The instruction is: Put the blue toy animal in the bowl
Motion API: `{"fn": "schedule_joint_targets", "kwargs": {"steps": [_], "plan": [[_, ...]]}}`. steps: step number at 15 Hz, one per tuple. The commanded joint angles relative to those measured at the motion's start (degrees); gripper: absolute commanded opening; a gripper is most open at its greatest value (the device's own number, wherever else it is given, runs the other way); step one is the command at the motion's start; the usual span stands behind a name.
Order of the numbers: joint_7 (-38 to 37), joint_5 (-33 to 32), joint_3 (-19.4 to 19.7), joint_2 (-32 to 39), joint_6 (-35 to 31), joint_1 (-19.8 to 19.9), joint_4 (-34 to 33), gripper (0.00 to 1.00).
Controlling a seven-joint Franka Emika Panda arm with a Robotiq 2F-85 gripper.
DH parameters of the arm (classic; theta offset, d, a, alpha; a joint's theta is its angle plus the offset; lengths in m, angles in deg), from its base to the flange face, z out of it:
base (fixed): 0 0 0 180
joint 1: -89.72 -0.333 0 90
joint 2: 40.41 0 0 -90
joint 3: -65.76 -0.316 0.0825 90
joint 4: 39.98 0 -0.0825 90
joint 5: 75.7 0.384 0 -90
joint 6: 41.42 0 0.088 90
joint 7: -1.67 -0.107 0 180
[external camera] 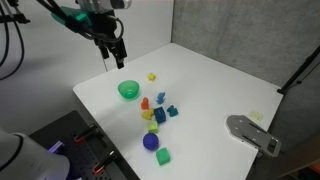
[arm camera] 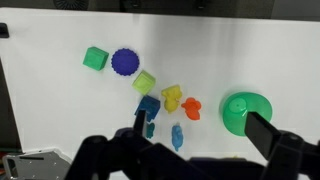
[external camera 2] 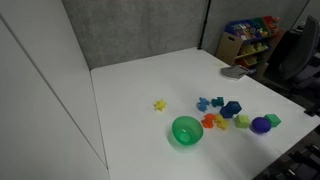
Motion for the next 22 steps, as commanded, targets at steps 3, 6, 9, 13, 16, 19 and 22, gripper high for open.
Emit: {"fn": "schedule_joint_targets", "kwargs": {"steps": [3,6,9,13,16,19,22], "plan": [[0.01,0.03,-0.1,0.49,-0.19,0.27,-0.42,1.0],[-0.07,0.75,0.51,3.59,-2.08,0.47,-2.51,1.0],[-0.44,0.75,0.41,7.18,-5.43,0.57,-4.51,1.0],[-0.55,1.7,0.11,14.58,-10.1,-0.01,-8.88,1.0],[-0.65,2.78,-0.25,21.59,-13.56,-0.46,-12.78,1.0],[-1.01,2.84,-0.57,28.68,-16.14,-0.58,-16.95,1.0],[-2.57,2.31,-0.62,36.73,-18.0,-0.38,-21.84,1.0]]}}
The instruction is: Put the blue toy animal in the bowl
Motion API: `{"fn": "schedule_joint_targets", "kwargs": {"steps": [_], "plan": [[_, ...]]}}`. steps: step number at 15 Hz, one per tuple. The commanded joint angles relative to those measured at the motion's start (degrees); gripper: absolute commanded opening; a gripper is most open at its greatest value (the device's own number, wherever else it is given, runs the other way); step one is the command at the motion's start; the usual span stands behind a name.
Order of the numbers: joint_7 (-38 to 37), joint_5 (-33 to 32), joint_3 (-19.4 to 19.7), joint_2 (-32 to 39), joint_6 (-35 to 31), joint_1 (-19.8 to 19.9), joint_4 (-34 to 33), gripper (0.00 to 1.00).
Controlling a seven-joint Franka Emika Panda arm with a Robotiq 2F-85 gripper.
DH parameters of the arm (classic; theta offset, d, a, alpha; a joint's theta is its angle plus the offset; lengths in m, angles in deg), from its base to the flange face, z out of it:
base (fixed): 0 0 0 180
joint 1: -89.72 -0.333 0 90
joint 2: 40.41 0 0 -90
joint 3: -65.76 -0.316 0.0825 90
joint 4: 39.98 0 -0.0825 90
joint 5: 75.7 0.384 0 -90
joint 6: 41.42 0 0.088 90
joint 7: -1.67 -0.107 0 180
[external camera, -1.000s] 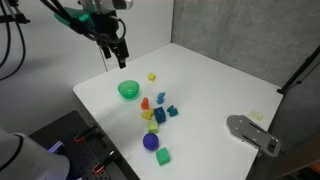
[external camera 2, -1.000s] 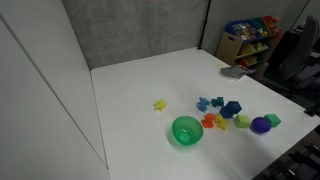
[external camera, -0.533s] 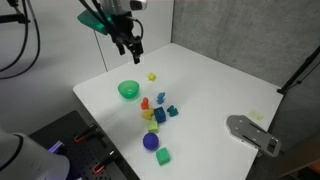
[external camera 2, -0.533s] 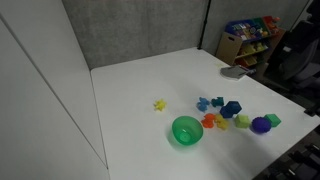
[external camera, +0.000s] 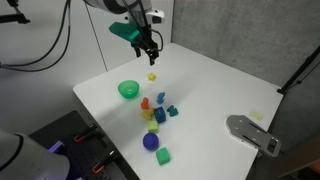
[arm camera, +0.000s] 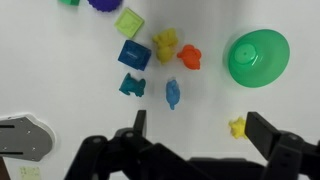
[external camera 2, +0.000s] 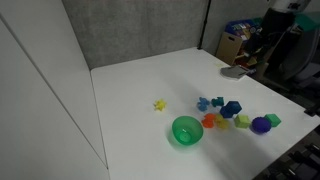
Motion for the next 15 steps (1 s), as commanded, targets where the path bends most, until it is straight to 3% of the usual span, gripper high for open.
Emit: {"fn": "schedule_joint_targets", "kwargs": {"steps": [1,10,15], "plan": [[-2.4,0.06,-0.15,10.48,-0.73,0.15,-7.89,1.0],[-7.9,-1.29,0.87,32.7,-6.32,-1.4,-20.62,1.0],[-13.29,-3.29,3.3,42.6,-10.08,-4.26,-26.49,1.0]]}}
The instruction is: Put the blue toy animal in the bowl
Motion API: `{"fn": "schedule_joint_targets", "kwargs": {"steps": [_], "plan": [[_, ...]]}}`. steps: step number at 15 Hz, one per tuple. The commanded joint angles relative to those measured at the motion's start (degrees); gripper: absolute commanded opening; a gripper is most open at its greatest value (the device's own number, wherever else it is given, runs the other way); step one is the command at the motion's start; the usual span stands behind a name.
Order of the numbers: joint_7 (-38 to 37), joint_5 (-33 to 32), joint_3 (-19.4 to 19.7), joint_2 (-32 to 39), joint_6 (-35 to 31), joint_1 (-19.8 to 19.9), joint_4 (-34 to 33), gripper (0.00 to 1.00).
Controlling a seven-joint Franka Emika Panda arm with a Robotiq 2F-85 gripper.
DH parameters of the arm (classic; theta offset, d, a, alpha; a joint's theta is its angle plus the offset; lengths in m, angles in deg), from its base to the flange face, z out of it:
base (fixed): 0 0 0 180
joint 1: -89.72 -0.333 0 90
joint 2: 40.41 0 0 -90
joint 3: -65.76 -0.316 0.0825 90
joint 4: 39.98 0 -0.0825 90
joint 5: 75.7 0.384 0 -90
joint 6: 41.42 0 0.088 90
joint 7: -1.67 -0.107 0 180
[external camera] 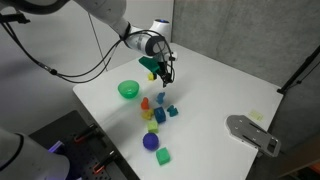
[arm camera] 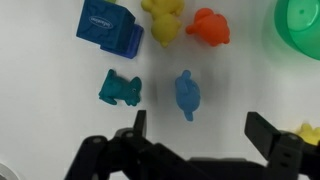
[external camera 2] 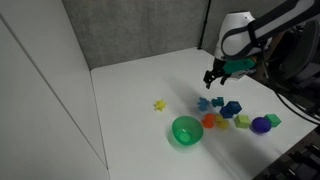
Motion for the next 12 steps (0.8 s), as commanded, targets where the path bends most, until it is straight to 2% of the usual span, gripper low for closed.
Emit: {"fn": "schedule_joint_targets", "kwargs": {"steps": [1,12], "plan": [[-4.58,-1.57,2.05,6.97,-1.08,-2.29,-6.24,1.0],[-8.3,-1.36,4.67,20.55,-1.62,-6.17,-16.73,1.0]]}}
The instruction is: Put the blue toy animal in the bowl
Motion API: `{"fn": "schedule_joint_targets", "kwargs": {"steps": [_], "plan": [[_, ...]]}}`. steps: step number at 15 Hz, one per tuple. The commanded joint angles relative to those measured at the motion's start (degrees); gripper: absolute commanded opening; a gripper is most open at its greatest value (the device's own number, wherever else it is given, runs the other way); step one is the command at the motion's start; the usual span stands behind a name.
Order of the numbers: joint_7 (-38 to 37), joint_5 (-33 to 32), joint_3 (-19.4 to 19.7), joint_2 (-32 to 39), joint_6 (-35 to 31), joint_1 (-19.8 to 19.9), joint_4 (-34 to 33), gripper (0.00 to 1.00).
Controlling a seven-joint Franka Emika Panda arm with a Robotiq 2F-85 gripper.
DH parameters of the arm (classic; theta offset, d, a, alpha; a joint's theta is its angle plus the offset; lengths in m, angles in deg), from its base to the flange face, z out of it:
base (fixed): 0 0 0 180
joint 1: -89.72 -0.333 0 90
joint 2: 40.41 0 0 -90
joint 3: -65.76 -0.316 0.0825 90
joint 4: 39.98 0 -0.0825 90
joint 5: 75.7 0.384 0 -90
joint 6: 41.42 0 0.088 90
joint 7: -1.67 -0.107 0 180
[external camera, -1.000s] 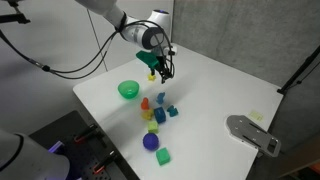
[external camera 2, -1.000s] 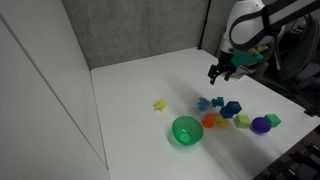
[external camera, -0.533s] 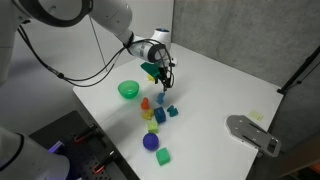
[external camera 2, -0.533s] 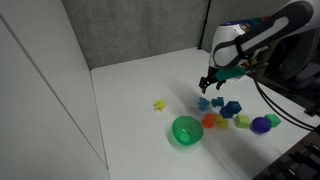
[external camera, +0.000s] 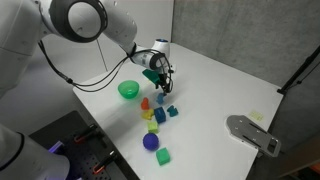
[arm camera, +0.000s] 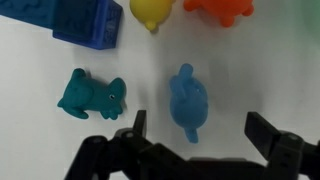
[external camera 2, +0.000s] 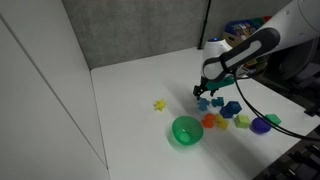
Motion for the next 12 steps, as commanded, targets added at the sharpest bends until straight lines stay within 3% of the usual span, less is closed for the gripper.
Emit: {"fn": "schedule_joint_targets", "kwargs": {"steps": [1,2,3,10,12], "plan": [[-2.26,-1.24,1.28,3.92,1.06,-1.32,-4.43,1.0],[-2.27,-1.21,1.4,4.56,1.37,-1.47,-4.96,0.75],[-2.31,-1.21,1.56,5.11,1.49,-1.63,-5.4,0.72],[-2.09,-0.87,2.11,3.86,3.07,-1.58,-6.25,0.15],[-1.75,-0.83,1.96,2.18,3.45,-1.57,-6.16,0.11]]}}
